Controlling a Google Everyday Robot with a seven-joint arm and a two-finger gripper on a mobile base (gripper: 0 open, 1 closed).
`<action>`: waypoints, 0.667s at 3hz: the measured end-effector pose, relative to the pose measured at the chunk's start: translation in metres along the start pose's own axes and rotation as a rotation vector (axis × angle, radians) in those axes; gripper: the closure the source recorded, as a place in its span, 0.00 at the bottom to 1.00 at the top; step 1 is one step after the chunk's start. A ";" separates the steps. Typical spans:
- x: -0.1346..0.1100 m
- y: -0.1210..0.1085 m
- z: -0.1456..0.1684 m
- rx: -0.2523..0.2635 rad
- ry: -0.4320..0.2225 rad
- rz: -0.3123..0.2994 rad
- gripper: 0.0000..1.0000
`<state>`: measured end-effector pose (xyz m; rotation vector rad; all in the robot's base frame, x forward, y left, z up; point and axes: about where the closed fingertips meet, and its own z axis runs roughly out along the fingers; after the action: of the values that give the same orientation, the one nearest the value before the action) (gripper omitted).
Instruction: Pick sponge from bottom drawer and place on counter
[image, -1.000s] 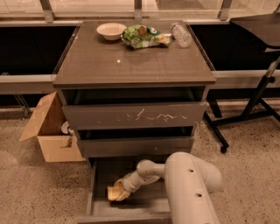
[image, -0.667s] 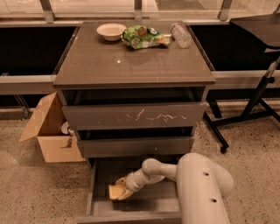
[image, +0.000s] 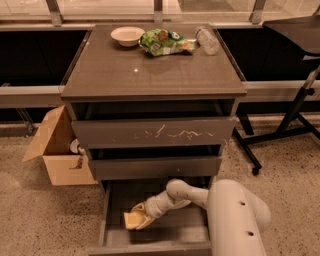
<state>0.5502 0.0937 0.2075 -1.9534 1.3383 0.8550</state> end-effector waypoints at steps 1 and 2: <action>-0.007 0.001 -0.002 -0.006 -0.006 -0.012 1.00; -0.041 0.007 -0.012 -0.041 -0.037 -0.066 1.00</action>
Offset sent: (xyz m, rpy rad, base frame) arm -0.0276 0.0171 0.0781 0.0675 -0.0398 0.1490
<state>0.5345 0.1049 0.2455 -1.9916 1.2375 0.8896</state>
